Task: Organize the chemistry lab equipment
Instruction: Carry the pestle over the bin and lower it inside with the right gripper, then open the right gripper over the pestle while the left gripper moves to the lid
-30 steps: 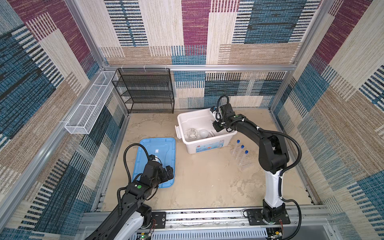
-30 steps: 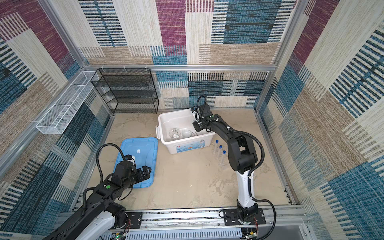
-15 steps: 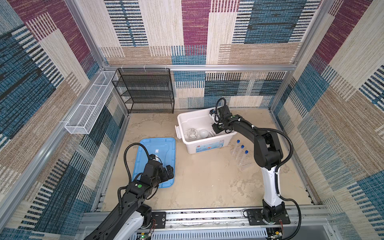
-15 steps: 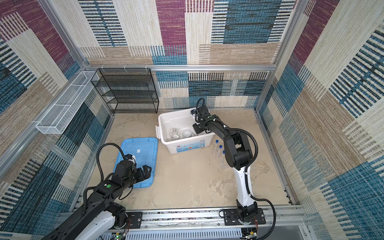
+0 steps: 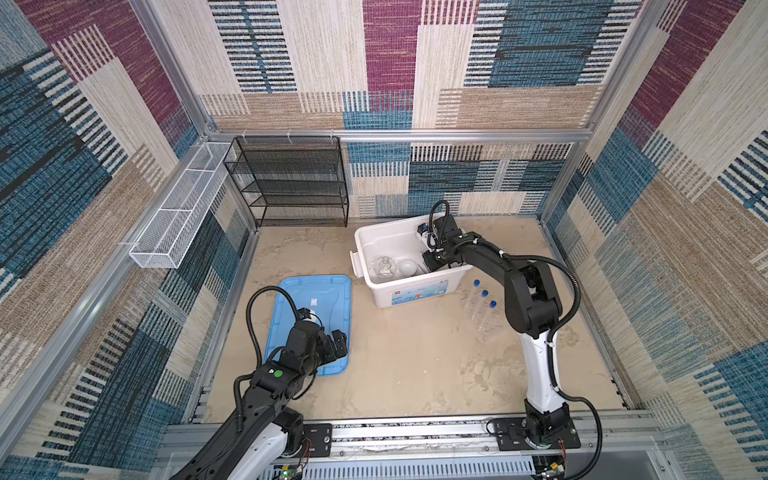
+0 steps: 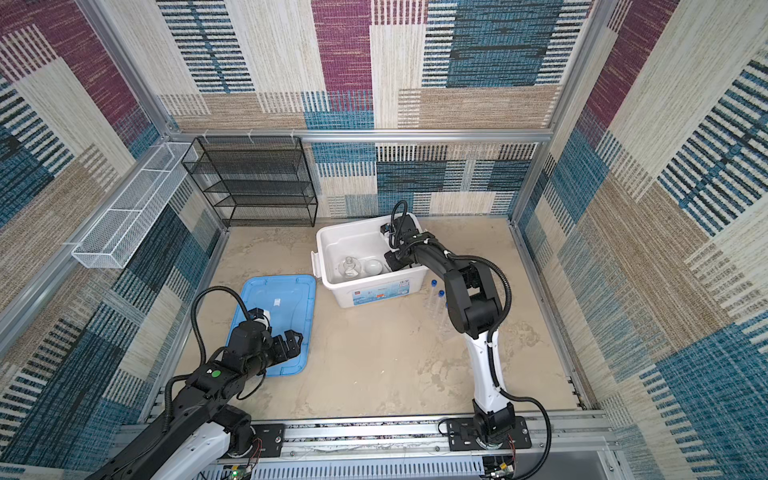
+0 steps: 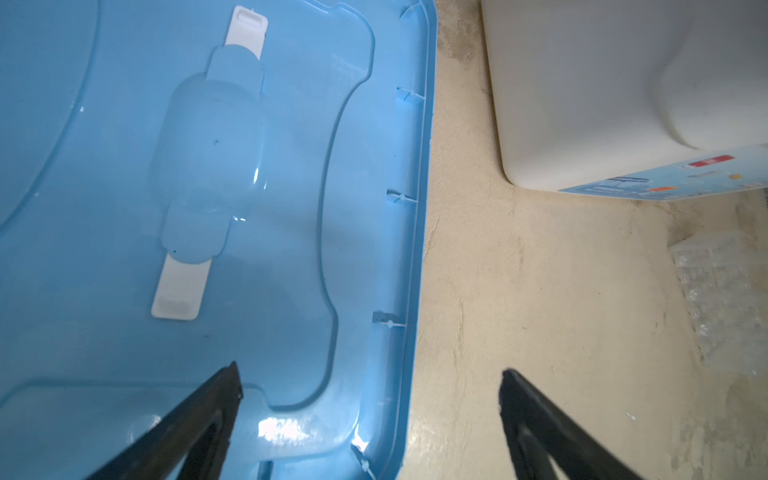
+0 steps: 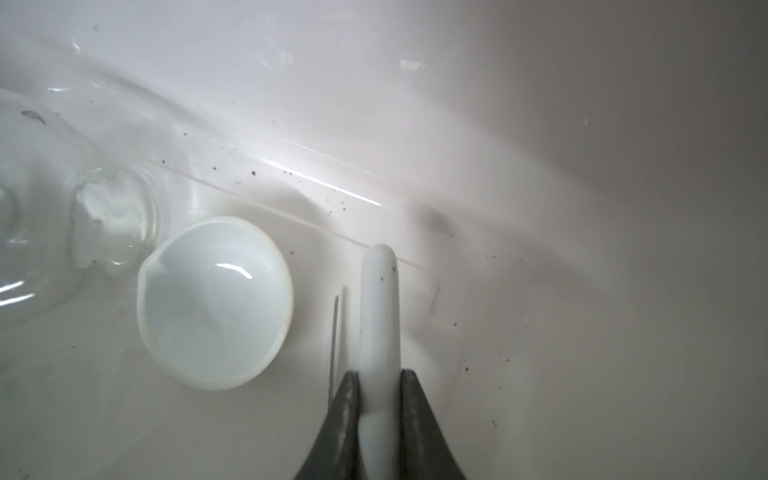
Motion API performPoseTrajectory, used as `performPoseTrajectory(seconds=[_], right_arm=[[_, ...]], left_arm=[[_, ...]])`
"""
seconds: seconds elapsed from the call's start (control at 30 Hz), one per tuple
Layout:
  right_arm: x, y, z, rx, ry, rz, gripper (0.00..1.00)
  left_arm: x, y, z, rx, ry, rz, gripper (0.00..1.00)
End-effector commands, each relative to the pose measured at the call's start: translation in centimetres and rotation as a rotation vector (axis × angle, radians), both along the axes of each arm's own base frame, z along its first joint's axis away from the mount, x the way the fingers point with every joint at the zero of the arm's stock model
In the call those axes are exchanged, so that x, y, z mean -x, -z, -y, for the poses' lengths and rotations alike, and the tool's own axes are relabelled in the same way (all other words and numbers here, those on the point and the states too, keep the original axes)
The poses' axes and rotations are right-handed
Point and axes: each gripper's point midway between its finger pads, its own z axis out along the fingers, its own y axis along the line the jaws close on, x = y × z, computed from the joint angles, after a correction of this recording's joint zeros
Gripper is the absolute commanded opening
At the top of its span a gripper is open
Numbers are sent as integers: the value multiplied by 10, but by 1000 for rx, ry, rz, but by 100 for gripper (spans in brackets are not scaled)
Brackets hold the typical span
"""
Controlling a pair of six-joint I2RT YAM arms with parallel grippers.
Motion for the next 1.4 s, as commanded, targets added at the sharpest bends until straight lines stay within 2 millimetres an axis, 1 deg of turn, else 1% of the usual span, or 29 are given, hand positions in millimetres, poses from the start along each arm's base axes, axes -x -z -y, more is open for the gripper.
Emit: performPoseTrajectory(seconds=[0.0,0.07,0.1,0.2,0.27,0.37,0.43,0.5,0.53,0.57,0.7,0.77,0.83,0.87,0.93,1.03,1.1,1.2,1.37], right_arm=[[-4,-3,-2,-27,6,17,27],[-3,-4,-3,-32,6,20,32],[-2,-4,-3,-35,7,21,36],[-1,-9,-4,-54,7,33,39],[-1,-14,-5,-70,8,47,45],[-1,-29,-9,-108,8,83,49],[-2,-44,-10,-136,11,122,59],[-1,-59,-13,-168,4,158,65],[-2,-72,-15,-190,-1,192,67],[2,-71,-14,-199,-2,195,69],[10,-100,-14,-277,12,285,83],[16,-115,-14,-326,23,323,88],[26,-125,-14,-381,23,353,100],[31,-130,-14,-405,19,367,99],[41,-135,-11,-434,23,384,99],[55,-136,-5,-455,42,402,99],[64,-137,-1,-473,52,411,99],[75,-143,4,-497,66,436,99],[88,-152,9,-531,65,475,99]], left_arm=[[-1,-2,-5,-17,-22,-1,99],[0,-2,-8,-27,-36,-5,99],[0,-3,-10,-37,-48,-7,99],[-1,-8,-15,-47,-77,5,99],[-3,-11,-16,-43,-85,15,99],[-4,-14,-23,-60,-121,22,99],[-5,-19,-28,-84,-144,28,99],[-6,-22,-36,-120,-172,29,99],[-6,-25,-41,-142,-192,31,99],[-7,-29,-45,-161,-208,35,99],[-10,-40,-63,-235,-277,43,99],[-12,-44,-74,-264,-322,39,99],[-15,-46,-84,-288,-354,28,99],[-17,-47,-88,-295,-369,22,99],[-20,-46,-98,-304,-401,-1,99],[-25,-40,-116,-287,-468,-39,99],[-27,-33,-129,-262,-508,-62,99],[-29,-24,-148,-240,-570,-101,99],[-37,-7,-169,-206,-614,-170,99]])
